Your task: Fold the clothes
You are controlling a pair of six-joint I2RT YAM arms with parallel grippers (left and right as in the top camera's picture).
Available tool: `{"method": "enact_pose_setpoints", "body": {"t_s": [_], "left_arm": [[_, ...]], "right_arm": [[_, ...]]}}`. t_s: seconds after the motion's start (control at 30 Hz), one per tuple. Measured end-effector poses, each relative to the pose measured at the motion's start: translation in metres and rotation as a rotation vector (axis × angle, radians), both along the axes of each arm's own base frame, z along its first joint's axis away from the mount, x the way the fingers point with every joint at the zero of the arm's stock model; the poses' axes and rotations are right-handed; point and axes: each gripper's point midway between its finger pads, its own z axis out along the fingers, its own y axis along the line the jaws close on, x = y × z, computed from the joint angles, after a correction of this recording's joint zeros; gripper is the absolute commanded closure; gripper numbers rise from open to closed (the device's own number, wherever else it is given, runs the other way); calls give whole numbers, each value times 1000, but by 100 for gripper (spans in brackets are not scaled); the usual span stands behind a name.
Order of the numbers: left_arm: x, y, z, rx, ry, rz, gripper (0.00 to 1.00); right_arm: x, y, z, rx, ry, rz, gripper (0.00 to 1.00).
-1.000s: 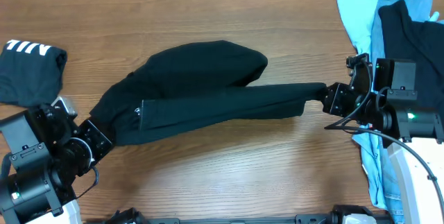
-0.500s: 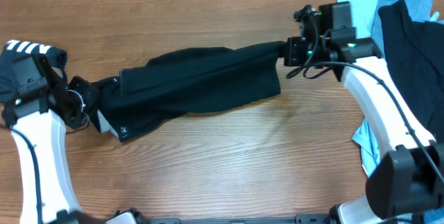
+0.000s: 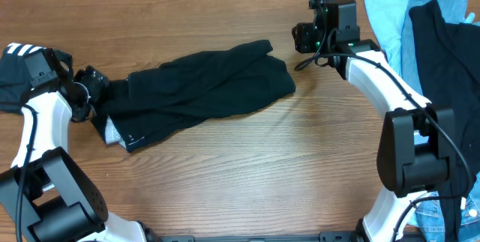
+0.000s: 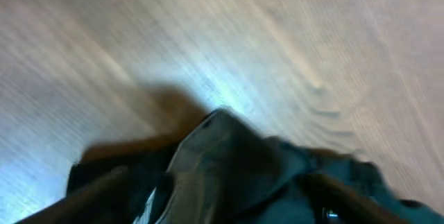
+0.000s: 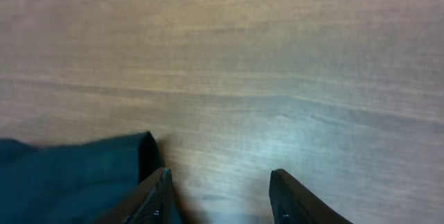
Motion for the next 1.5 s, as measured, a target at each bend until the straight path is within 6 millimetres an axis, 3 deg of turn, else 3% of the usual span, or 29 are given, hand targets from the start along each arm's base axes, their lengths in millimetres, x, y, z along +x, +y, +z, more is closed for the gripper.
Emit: {"method": "enact_pose_setpoints", "body": {"t_s": [0.13,0.2,0.27,0.33,0.37,0.43,0.47,0.53,0.6,0.7,0.83,0.9,1.0,1.2,1.37,1.5], "left_arm": [[18,-13,12,-55,-103,-77,26],[23,-28,18,-119,-146,-133,23],[19,-45,30,-186,-172,-194,28],[-1,-60,52,-197,-163,-251,34],[-13,-64,68,-169,-166,-273,42],[-41,-66,100,-64,-162,-292,37],[-51,-64,104,-29,-140,-289,37],[-80,-58,103,37,-38,-258,34],[-102,-55,92,45,73,-229,33],[-115,-49,79,50,167,-193,35],[-105,-58,58,58,235,-243,32],[-90,-74,51,107,242,-316,29],[-68,-104,41,210,245,-461,25],[-16,-160,8,551,239,-821,30],[-3,-173,-17,759,318,-1010,29],[-5,-189,-19,801,318,-1135,32]], "right_arm": [[-23,-1,-20,-21,124,6,54],[-38,2,-29,-7,200,28,53],[-49,5,-34,7,249,44,57],[-59,5,-38,9,294,53,70],[-62,6,-38,13,308,56,70],[-69,6,-32,18,321,62,67],[-72,6,-25,18,319,63,66],[-82,5,-16,20,334,65,66],[-92,3,-19,14,381,64,66],[-108,0,-26,-8,443,82,66],[-110,1,-26,-7,449,96,65],[-111,4,-25,1,449,107,53],[-113,4,-26,3,455,115,52],[-114,4,-26,2,461,116,51],[-114,4,-26,0,462,115,51],[-113,4,-26,-2,457,113,50]]}}
